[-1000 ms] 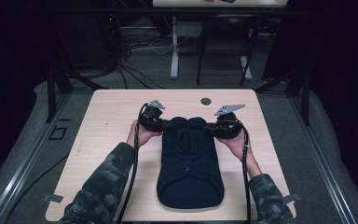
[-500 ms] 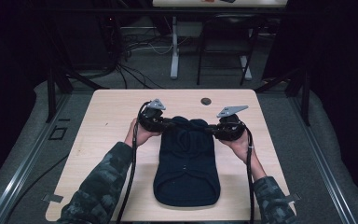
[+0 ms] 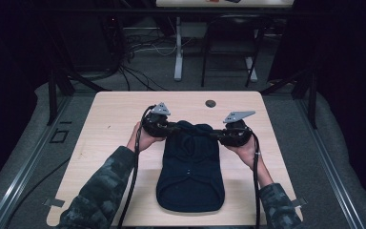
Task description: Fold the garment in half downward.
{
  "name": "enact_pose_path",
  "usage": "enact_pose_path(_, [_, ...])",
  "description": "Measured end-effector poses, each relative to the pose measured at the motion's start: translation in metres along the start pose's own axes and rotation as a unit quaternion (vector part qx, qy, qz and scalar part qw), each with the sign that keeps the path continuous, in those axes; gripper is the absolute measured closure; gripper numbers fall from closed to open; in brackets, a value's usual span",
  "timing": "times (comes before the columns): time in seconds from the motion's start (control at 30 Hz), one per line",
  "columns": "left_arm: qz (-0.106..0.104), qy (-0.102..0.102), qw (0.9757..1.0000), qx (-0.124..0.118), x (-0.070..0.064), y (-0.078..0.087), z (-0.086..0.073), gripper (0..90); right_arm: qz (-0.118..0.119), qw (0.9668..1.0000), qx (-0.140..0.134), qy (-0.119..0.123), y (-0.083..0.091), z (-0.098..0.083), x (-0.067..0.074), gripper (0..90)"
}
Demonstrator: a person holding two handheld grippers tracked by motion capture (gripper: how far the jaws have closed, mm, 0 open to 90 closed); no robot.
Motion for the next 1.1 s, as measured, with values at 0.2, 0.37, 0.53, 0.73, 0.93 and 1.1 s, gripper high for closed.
enact_pose_path(0.2, [-0.003,-0.012,0.9999,0.001,-0.004,0.003,0.002,72.5,-0.008,0.9999,-0.005,0.010,0.002,0.000,0.001,78.1])
enact_pose_path(0.37, [-0.027,0.020,0.9992,0.020,-0.009,0.003,-0.004,65.4,-0.022,0.9990,-0.023,0.029,0.003,0.003,0.003,80.5])
enact_pose_path(0.53, [-0.031,0.023,0.9989,0.028,-0.013,-0.001,-0.010,67.0,-0.027,0.9987,-0.038,0.020,0.003,0.001,0.004,80.9])
enact_pose_path(0.73, [-0.018,-0.010,0.9997,0.010,-0.013,0.002,-0.002,73.4,-0.021,0.9989,-0.037,0.018,0.008,-0.001,0.004,79.0])
enact_pose_path(0.93, [-0.005,-0.042,0.9991,-0.007,-0.016,0.005,0.006,73.8,0.006,0.9997,-0.022,0.007,0.012,-0.003,0.008,71.6])
enact_pose_path(1.1, [0.001,-0.055,0.9984,-0.011,-0.014,0.006,0.011,73.7,0.000,0.9999,-0.013,0.009,0.011,0.002,0.005,75.2])
Point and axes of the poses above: each handheld gripper's, and its own axes: y roughly backward along the jaws, z roughly out of its top, x roughly to its left, the point moved 10 cm from there along -y, roughly forward along the jaws, and after that the axes turned 15 degrees about -x, right-handed, at the moved point
